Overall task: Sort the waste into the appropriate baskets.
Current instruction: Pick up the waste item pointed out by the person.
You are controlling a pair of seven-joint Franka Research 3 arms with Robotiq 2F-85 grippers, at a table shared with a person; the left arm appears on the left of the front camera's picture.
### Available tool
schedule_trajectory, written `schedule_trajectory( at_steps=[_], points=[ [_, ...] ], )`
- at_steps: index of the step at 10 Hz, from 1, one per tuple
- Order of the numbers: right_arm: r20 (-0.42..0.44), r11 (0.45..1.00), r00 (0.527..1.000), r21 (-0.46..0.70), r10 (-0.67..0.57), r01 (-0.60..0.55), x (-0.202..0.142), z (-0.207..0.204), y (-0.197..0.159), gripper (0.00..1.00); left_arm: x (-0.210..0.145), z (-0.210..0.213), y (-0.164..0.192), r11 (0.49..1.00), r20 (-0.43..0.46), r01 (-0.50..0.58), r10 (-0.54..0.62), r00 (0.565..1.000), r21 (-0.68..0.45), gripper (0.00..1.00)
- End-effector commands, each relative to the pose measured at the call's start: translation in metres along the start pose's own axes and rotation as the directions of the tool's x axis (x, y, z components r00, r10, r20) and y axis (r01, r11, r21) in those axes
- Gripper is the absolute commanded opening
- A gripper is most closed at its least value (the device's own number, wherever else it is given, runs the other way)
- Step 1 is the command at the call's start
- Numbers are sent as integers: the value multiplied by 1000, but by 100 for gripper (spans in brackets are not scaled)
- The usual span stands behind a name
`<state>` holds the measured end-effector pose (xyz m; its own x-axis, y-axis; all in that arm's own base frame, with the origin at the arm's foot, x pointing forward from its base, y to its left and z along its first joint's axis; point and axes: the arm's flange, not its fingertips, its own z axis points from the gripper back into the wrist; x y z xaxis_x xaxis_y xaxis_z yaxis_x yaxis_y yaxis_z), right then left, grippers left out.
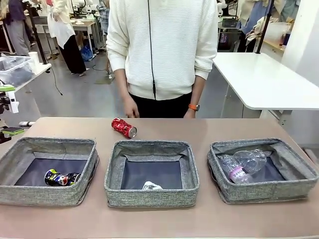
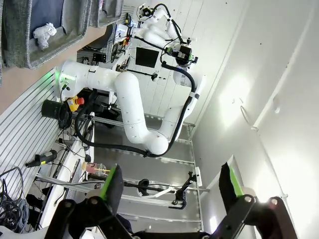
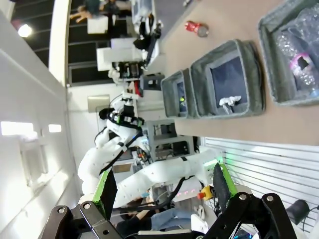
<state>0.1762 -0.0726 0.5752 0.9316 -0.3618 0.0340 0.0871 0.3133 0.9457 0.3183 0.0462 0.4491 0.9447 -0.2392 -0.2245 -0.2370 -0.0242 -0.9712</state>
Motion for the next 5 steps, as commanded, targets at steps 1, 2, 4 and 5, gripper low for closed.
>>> schedule_trajectory(
  at_steps=[1, 2, 4, 5],
  points=[
    [-2, 999, 1000, 17, 27, -27, 4, 0, 5, 100, 0, -3, -3, 1000, 7, 15, -15, 1000, -5, 100],
    [-2, 999, 1000, 17, 27, -27, 4, 0, 5, 100, 0, -3, -3, 1000, 7, 15, -15, 1000, -5, 100],
    [-2, 999, 1000, 17, 27, -27, 4, 0, 5, 100, 0, -3, -3, 1000, 7, 15, -15, 1000, -5, 100],
    [-2, 999, 1000, 17, 27, -27, 4, 0, 5, 100, 0, -3, -3, 1000, 7, 15, -15, 1000, -5, 100]
  ],
)
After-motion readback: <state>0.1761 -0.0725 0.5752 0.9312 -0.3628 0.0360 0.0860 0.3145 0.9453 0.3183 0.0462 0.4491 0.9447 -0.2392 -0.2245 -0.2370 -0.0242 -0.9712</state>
